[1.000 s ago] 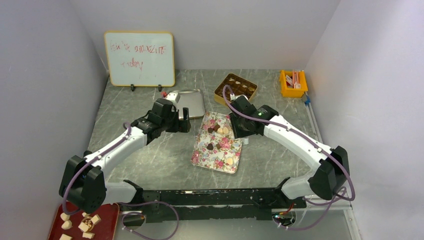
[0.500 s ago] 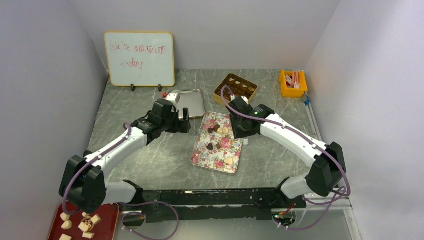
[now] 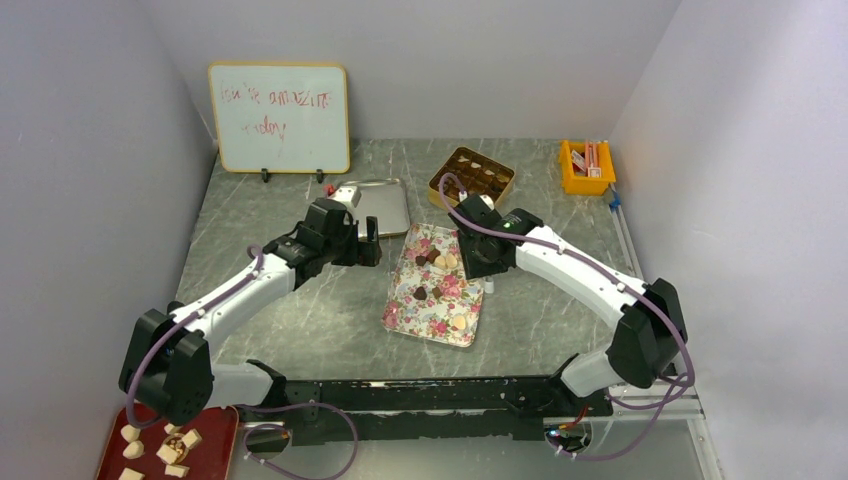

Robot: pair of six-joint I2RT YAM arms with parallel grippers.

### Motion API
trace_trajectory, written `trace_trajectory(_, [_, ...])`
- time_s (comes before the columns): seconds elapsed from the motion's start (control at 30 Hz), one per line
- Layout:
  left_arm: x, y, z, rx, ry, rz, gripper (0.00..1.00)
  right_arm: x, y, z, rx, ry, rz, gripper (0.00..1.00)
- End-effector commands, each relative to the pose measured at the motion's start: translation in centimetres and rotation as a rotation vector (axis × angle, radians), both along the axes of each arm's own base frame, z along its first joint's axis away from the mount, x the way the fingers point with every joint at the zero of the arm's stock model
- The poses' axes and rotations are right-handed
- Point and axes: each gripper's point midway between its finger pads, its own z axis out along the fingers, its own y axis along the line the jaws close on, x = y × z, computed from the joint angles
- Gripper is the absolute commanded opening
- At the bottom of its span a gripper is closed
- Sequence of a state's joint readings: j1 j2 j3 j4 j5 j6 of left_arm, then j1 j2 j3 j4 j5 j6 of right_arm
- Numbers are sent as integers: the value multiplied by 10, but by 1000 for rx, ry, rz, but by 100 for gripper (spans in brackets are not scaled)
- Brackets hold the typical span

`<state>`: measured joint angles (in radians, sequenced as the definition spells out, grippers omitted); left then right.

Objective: Pack the chocolate
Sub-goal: Pick up the fake chocolate from the plate.

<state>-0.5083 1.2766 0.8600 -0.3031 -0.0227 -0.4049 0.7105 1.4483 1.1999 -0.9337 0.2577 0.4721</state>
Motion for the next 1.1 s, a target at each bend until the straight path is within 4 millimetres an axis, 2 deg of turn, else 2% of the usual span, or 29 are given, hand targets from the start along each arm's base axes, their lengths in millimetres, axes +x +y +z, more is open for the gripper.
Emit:
trace_trajectory(0.0, [6, -7, 5, -6, -25, -29, 100, 5, 12, 1, 37, -12, -4, 41])
trace_trajectory(0.43, [8, -5, 2, 17, -28, -35, 100, 0, 21, -12, 36, 25, 11, 41])
trace_trajectory(1.07, [14, -10, 2, 12, -27, -42, 100, -13, 0, -13, -35, 43, 1, 39])
